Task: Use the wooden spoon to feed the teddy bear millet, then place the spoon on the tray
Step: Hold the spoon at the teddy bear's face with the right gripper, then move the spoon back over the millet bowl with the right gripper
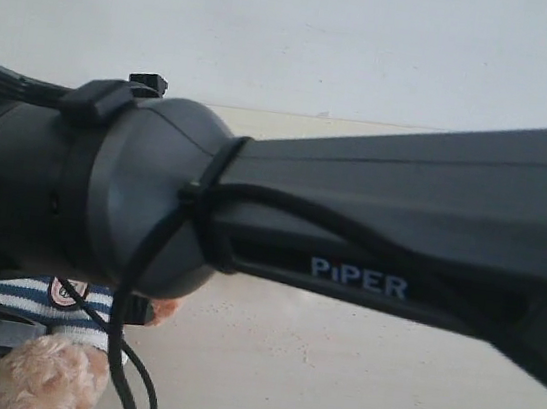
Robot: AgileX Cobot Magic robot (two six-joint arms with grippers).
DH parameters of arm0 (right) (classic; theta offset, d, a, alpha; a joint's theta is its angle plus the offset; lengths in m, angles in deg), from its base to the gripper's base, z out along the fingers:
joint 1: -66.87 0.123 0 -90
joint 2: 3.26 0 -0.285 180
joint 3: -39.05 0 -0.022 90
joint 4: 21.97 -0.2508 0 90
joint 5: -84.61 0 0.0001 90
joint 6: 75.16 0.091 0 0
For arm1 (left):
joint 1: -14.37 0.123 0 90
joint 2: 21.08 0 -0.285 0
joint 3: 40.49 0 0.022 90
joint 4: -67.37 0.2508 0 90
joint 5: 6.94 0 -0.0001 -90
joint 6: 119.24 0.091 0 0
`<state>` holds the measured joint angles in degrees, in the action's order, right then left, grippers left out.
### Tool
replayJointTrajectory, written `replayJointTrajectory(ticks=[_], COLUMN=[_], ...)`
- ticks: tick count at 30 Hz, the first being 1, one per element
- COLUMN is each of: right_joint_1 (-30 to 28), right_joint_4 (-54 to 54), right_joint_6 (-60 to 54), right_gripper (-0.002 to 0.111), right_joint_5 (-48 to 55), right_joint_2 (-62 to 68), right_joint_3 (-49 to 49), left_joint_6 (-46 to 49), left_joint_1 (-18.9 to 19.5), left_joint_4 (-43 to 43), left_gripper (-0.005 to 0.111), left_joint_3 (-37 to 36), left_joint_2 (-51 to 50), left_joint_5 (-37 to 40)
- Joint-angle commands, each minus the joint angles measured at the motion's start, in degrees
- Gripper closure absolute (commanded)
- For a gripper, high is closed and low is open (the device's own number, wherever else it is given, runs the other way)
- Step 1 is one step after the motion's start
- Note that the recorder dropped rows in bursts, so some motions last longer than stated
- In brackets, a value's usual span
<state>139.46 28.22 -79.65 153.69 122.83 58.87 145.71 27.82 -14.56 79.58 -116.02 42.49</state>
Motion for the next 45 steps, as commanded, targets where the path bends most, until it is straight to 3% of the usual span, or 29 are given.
replayJointTrajectory(ticks=[1,6,10,15,24,35,45], right_joint_1=[0.27,-0.22,-4.83,-10.53,-18.16,-22.26,-22.26], right_joint_4=[0.61,0.14,-6.46,-16.05,-16.84,-7.09,4.69], right_joint_6=[0.29,4.94,5.43,2.21,-4.92,0.32,1.19], right_gripper=[0.104,0.104,0.104,0.104,0.109,0.109,0.109], right_joint_5=[0.87,0.16,0.88,0.88,0.88,-3.87,-9.75], right_joint_2=[-0.31,-1.05,-3.29,-7.24,-11.78,-11.78,-10.3], right_joint_3=[0.1,0.1,0.1,0.1,-3.31,-18.16,-18.37], left_joint_6=[0.13,0.13,0.13,0.13,0.13,0.13,0.13], left_joint_1=[0.05,0.05,0.05,0.05,0.05,0.05,0.05], left_joint_4=[-0.8,-0.8,-0.8,-0.8,-0.8,-0.8,-0.8], left_gripper=[0.1,0.1,0.1,0.1,0.1,0.1,0.1], left_joint_3=[-0.06,-0.06,-0.06,-0.06,-0.06,-0.06,-0.06], left_joint_2=[0.04,0.04,0.04,0.04,0.04,0.04,0.04], left_joint_5=[0.93,0.93,0.93,0.93,0.93,0.93,0.93])
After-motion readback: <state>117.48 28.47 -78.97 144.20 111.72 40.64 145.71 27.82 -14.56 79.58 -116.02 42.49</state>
